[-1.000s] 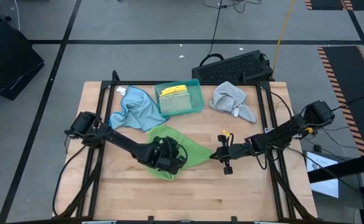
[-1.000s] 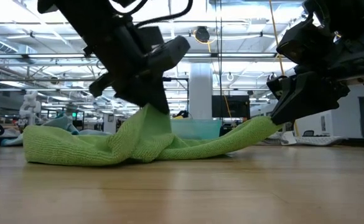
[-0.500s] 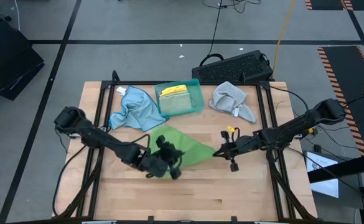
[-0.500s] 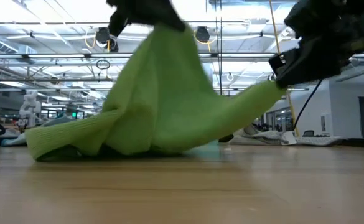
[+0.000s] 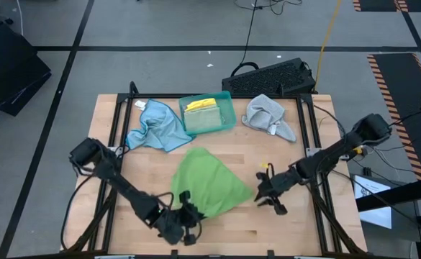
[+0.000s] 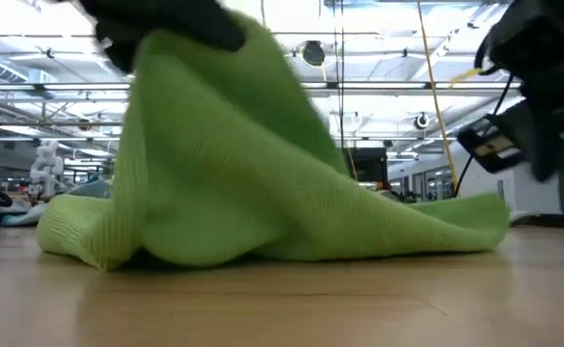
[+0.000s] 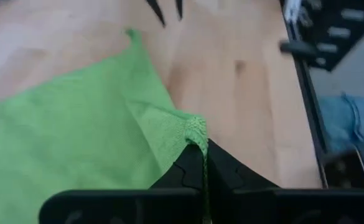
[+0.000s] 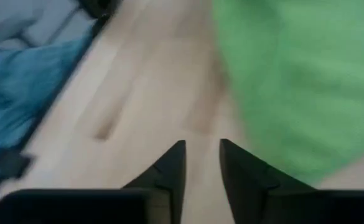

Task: Fold microfiber towels
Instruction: Fold the green microfiber cloth

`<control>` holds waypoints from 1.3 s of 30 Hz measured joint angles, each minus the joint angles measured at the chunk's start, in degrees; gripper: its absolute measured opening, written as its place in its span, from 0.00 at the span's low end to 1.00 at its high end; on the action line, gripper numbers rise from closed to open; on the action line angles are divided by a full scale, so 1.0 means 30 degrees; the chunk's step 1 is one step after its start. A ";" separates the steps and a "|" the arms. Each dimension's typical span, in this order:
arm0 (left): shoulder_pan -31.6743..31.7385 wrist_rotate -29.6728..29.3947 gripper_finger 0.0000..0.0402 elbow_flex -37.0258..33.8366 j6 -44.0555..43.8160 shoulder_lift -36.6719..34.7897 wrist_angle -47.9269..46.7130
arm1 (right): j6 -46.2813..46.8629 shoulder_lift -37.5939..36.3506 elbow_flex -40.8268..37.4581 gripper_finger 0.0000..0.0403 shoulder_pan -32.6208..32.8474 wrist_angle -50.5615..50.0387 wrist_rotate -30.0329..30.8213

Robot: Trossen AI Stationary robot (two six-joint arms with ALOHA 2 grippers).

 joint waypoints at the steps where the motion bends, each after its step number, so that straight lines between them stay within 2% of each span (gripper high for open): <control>1: -0.0249 0.0007 0.01 -0.0011 -0.0126 0.0167 0.0002 | 0.0061 0.0235 0.0000 0.27 0.0311 0.0101 -0.0410; 3: -0.0597 0.0056 0.01 0.0017 -0.0681 0.0572 0.0348 | 0.0090 0.0575 0.0000 0.33 0.0955 0.0060 -0.0571; 5: -0.0962 0.0034 0.01 -0.0033 -0.0944 0.0743 0.0051 | -0.0504 0.0823 0.0000 0.38 0.1663 -0.0067 0.0304; 9: -0.1189 -0.0240 0.01 0.0004 -0.1293 0.1006 0.0368 | -0.2216 0.0873 0.0000 0.45 0.2925 -0.0346 0.3841; 13: -0.1184 -0.0292 0.01 0.0004 -0.1246 0.1035 0.0488 | -0.3791 0.0817 0.0000 0.48 0.3140 -0.0267 0.7996; 15: -0.1131 -0.0362 0.02 0.0004 -0.1230 0.1035 0.0480 | -0.4944 0.0817 0.0000 0.49 0.2793 -0.0183 0.8447; 16: -0.1097 -0.0373 0.03 0.0004 -0.1177 0.1035 0.0517 | -0.5459 0.0817 0.0000 0.49 0.2520 -0.0041 0.8193; 20: -0.1053 -0.0386 0.02 0.0004 -0.1201 0.1035 0.0528 | -0.7410 0.0966 0.0000 0.47 0.1154 0.0651 0.4816; 31: -0.1038 -0.0401 0.01 0.0004 -0.1087 0.1035 0.0538 | -0.9829 0.1676 0.0000 0.41 -0.2058 0.1519 -0.0203; 34: -0.1038 -0.0401 0.02 0.0004 -0.1020 0.1035 0.0627 | -1.0171 0.1676 0.0000 0.38 -0.2646 0.1534 -0.1181; 39: -0.1021 -0.0408 0.02 0.0004 -0.0669 0.1035 0.0858 | -1.0478 0.1676 0.0000 0.33 -0.3022 0.1524 -0.1695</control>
